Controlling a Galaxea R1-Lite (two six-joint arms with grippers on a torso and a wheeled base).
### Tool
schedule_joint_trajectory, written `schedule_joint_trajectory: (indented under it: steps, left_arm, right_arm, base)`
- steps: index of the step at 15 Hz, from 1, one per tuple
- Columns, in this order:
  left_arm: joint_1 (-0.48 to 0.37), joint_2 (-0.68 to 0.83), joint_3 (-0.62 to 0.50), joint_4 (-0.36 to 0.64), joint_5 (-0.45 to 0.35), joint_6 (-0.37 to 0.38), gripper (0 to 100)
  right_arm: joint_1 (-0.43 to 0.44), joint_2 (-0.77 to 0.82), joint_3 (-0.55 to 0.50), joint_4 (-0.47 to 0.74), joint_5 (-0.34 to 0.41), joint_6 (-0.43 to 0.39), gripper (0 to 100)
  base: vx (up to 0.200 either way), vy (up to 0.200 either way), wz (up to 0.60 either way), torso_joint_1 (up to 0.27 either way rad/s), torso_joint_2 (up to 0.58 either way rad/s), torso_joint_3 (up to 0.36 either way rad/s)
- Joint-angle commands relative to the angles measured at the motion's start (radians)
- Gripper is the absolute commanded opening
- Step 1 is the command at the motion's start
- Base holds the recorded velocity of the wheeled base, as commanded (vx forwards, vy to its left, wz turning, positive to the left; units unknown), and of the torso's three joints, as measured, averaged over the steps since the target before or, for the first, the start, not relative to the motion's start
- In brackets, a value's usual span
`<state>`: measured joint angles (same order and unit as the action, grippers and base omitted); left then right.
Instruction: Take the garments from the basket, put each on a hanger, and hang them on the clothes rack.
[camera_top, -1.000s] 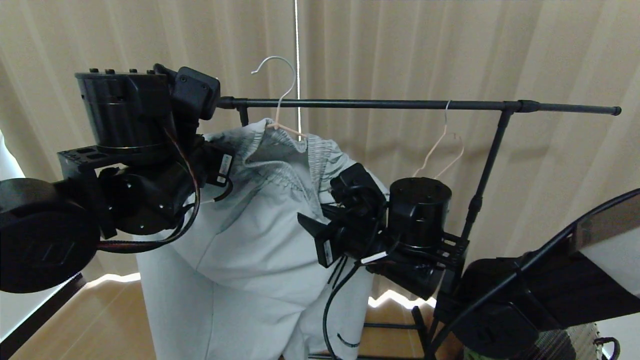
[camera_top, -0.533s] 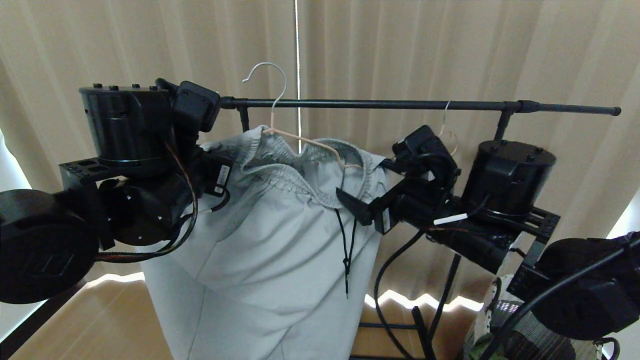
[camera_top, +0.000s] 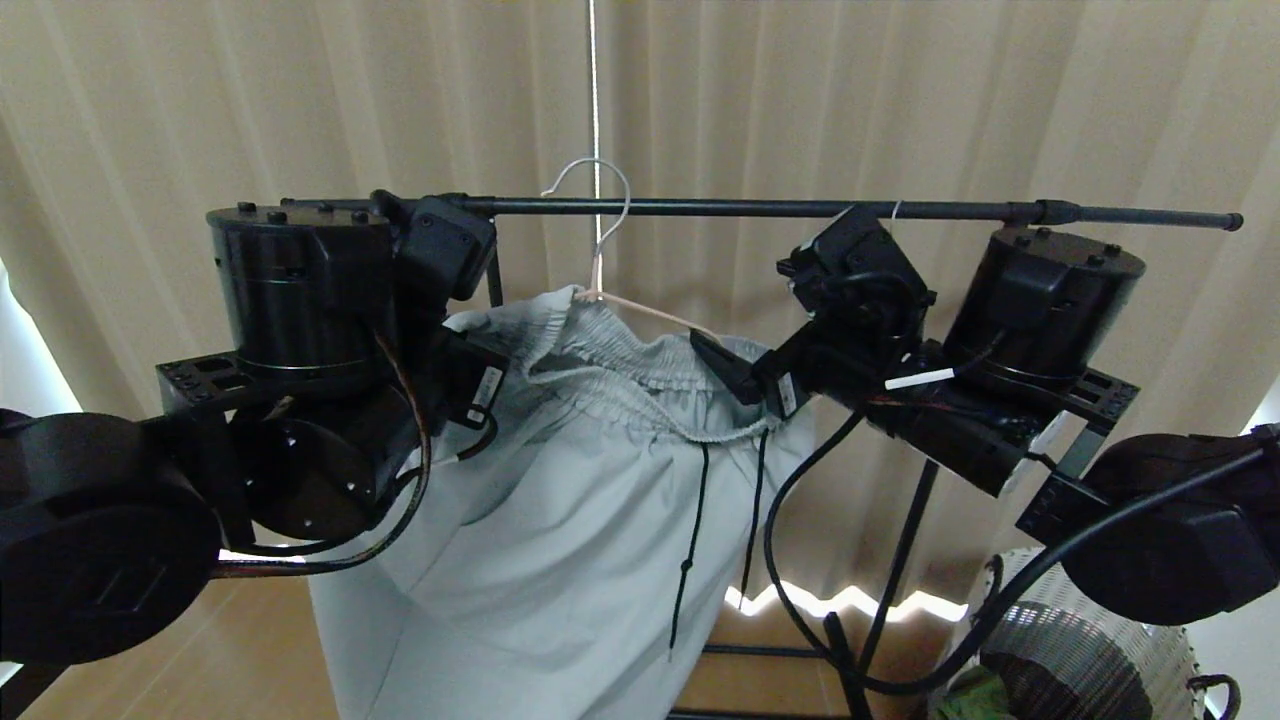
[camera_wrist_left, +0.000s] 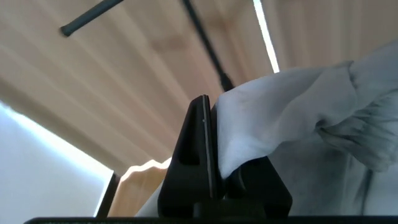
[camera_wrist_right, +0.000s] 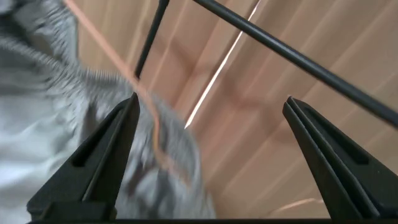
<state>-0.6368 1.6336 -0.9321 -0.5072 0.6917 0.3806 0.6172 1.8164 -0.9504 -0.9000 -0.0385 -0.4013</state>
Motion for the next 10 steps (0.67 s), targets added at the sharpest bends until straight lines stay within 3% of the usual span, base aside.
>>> schedule_joint_trajectory:
  steps: [1, 6, 10]
  left_arm:
    - [-0.032, 0.002, 0.018, -0.001, 0.000, 0.001, 0]
    - [-0.060, -0.001, 0.036, -0.042, -0.001, 0.024, 0]
    - [-0.058, -0.001, 0.073, -0.159, -0.003, 0.098, 0]
  right_arm:
    - [-0.001, 0.049, -0.036, -0.005, -0.001, -0.031, 100]
    - [-0.008, 0.100, -0.080, 0.001, -0.004, -0.034, 100]
    - [-0.008, 0.103, -0.079, 0.000, -0.004, -0.034, 100]
  base:
    - [0.000, 0.000, 0.00, 0.000, 0.00, 0.000]
    - [0.000, 0.000, 0.00, 0.000, 0.00, 0.000]
    - [0.000, 0.000, 0.00, 0.000, 0.00, 0.000]
